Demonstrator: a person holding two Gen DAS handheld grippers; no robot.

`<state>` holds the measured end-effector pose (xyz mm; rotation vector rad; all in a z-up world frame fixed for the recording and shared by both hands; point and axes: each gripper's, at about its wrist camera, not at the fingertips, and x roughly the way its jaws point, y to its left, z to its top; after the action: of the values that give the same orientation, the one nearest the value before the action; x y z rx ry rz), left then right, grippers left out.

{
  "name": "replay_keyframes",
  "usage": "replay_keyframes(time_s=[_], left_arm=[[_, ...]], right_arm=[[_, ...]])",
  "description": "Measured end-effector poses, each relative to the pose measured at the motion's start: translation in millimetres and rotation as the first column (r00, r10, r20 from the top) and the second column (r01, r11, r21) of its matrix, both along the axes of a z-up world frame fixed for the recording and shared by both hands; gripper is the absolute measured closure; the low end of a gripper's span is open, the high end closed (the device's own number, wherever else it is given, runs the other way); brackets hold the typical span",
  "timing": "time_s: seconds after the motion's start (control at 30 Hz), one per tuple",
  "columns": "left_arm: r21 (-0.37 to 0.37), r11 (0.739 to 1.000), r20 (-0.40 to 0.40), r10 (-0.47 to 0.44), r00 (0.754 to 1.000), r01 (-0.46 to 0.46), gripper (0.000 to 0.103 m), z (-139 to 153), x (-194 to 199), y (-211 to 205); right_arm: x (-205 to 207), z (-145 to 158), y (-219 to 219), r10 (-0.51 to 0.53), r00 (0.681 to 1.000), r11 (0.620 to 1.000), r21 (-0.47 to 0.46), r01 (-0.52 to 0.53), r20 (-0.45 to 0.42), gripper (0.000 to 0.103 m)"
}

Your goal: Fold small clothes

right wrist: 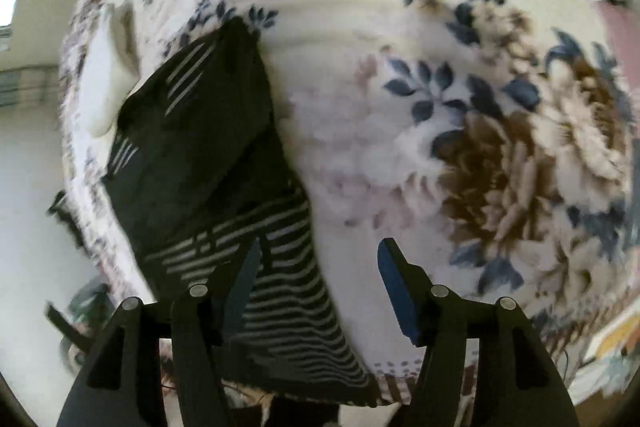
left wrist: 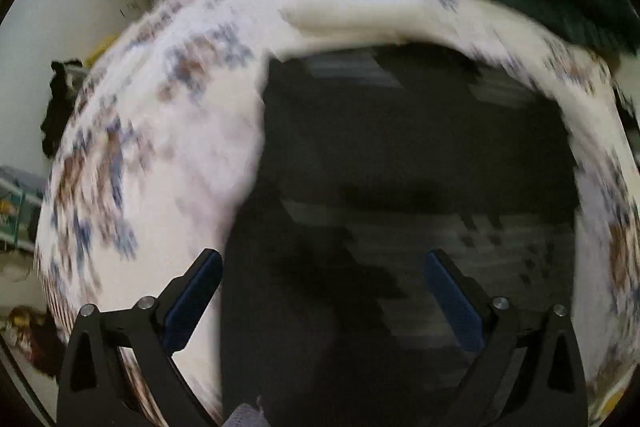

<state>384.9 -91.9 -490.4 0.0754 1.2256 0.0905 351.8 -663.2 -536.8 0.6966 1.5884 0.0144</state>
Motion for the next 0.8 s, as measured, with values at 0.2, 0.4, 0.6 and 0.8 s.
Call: replay_keyframes(time_s=[0.2,0.4,0.6,0.8], left_arm=[[-0.03,0.999,-0.21,0.008,0.978,-0.015,0.0,-51.9,-103.6,-134.5],[-0.096,0.992,-0.362,-0.114,0.925,0.084,0.0,-110.4,-174.3,-257.8],[-0.011,0.995,-0.371,-0.094,0.924,0.097,0.01,-151.2,-185.4,-289.4],[-0.029,0.999,-0.298,-0.034,0.954,0.027,0.061,-147.1,-173.9,-272.7]], right_arm=[[41.2,-31.2,-32.3,0.137,0.99,0.99,0.02,-0.137,0.018,0.04],[77.7,-45.3,-62.1,0.16,0.987,0.986,0.051,-0.161,0.016,0.04],[145.1,-77.3,-46.4,0.123,0.992,0.979,0.162,-0.124,0.016,0.04],[239.3,-108.5,10.4,0.114,0.991,0.962,0.242,-0.127,0.066,0.04]])
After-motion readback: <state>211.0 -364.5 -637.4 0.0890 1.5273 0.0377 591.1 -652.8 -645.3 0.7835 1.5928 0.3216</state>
